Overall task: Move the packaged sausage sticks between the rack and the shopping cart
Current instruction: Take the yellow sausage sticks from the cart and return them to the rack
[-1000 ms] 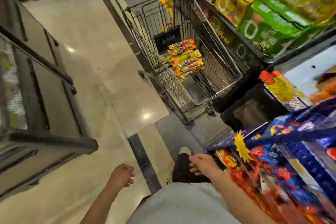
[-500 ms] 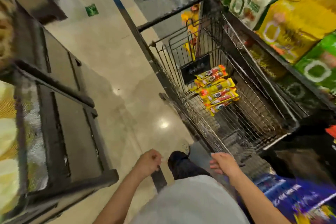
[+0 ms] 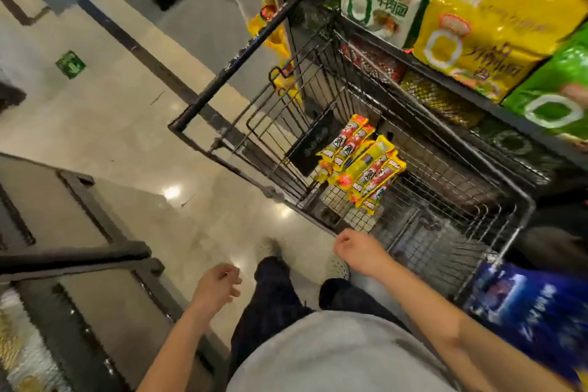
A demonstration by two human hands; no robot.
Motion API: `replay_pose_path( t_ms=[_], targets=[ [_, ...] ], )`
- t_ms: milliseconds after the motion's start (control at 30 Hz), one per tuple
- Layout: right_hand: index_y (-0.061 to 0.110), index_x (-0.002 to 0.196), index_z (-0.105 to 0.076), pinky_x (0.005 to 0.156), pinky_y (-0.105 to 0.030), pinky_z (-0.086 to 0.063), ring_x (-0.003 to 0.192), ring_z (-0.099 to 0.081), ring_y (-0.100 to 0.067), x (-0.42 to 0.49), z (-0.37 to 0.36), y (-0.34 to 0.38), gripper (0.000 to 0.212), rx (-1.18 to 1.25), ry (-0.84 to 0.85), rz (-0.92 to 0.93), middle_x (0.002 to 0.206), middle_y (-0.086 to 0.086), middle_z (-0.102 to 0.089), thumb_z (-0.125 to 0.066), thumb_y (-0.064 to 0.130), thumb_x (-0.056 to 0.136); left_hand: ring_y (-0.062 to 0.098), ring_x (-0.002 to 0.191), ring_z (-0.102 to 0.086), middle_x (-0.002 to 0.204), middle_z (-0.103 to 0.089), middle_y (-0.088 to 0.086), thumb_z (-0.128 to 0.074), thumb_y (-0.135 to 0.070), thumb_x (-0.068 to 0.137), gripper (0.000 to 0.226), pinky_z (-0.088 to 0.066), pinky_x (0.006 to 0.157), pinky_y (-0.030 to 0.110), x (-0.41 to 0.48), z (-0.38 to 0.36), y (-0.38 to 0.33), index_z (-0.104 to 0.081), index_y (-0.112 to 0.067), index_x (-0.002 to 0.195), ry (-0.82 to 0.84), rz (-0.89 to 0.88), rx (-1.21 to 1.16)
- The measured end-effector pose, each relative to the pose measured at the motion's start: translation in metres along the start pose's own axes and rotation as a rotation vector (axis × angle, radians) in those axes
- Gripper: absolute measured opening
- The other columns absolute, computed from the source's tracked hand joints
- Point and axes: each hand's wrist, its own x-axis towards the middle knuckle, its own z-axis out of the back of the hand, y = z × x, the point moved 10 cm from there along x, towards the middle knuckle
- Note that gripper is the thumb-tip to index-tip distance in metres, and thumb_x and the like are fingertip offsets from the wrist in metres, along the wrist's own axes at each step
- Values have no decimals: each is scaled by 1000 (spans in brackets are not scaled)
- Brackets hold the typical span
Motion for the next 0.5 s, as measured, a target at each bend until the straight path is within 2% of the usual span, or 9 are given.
replay_pose_path(
  t_ms=[167, 267, 367, 433, 500],
  targets=[
    [27, 76, -65, 83, -40, -57, 79, -69, -21, 13, 41, -57, 18, 409, -209, -213, 83, -5, -72, -61, 38, 90, 23, 73, -65, 91, -70, 7, -50, -16, 99, 12, -49, 62, 30, 32, -25, -143, -62, -14, 99, 110, -223, 160],
    [28, 68, -63, 75, -42, -50, 79, -65, -30, 28, 51, -84, 22, 578, -324, -282, 82, -8, -69, -65, 31, 90, 23, 72, -66, 86, -70, 5, -52, -23, 98, 11, -51, 64, 32, 63, -58, -225, -61, -20, 93, 214, -372, 288],
    [22, 70, -62, 71, -42, -49, 77, -65, -27, 47, 59, -110, 21, 775, -428, -409, 88, -11, -71, -64, 35, 86, 27, 75, -67, 81, -70, 4, -55, -30, 95, 13, -56, 67, 39, 120, -111, -289, -61, -23, 87, 287, -477, 493],
    [17, 78, -61, 64, -38, -48, 68, -61, -25, 61, 66, -117, 20, 873, -460, -484, 78, -10, -67, -63, 35, 87, 28, 83, -68, 86, -71, 7, -55, -42, 84, 24, -57, 78, 44, 157, -146, -323, -64, -20, 87, 286, -534, 623],
    [16, 75, -59, 59, -33, -45, 63, -57, -24, 81, 70, -125, 20, 924, -497, -524, 65, -6, -60, -65, 29, 89, 28, 93, -65, 100, -71, 9, -57, -44, 84, 28, -51, 83, 35, 188, -179, -348, -65, -20, 97, 255, -589, 778]
  ],
)
